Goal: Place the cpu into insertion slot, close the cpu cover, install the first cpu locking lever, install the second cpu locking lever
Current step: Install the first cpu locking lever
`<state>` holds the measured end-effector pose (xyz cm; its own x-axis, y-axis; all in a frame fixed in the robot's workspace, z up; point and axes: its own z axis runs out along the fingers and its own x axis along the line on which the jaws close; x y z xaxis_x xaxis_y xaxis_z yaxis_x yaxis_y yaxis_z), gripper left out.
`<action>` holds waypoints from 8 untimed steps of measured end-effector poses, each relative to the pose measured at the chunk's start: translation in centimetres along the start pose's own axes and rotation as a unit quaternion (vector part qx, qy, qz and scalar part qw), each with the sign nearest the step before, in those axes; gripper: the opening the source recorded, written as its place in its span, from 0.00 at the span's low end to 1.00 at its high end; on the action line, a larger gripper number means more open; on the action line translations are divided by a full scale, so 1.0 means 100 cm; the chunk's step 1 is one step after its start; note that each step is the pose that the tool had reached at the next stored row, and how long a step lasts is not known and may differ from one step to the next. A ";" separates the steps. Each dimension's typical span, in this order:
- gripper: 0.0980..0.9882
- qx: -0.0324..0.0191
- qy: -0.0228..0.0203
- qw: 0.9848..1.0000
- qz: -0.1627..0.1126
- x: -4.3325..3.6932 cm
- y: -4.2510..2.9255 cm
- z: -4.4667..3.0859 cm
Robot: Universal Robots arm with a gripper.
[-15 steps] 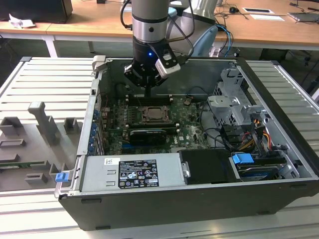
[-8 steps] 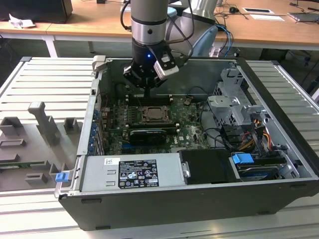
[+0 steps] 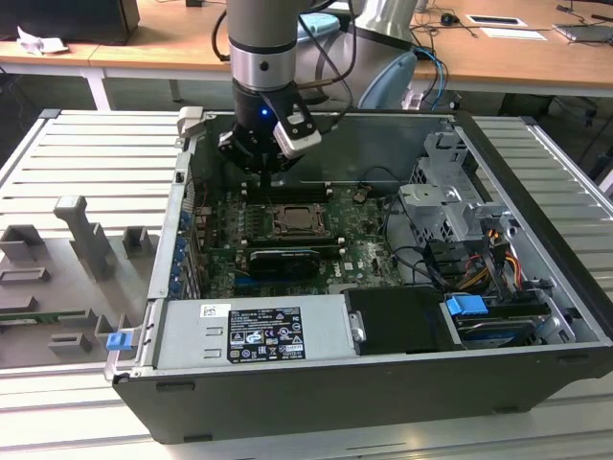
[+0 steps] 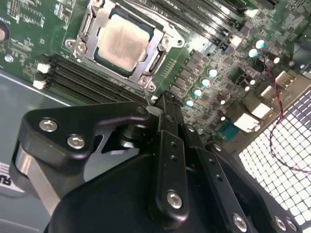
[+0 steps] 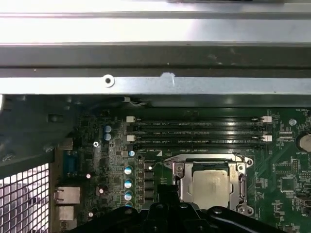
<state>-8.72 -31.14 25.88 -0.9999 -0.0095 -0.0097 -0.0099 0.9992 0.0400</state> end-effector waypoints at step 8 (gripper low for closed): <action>0.01 0.000 0.000 1.000 -0.010 0.0136 0.0041 0.0000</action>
<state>-10.08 -30.74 25.88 -0.9995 -0.0291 -0.0097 -0.0295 0.9988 0.0403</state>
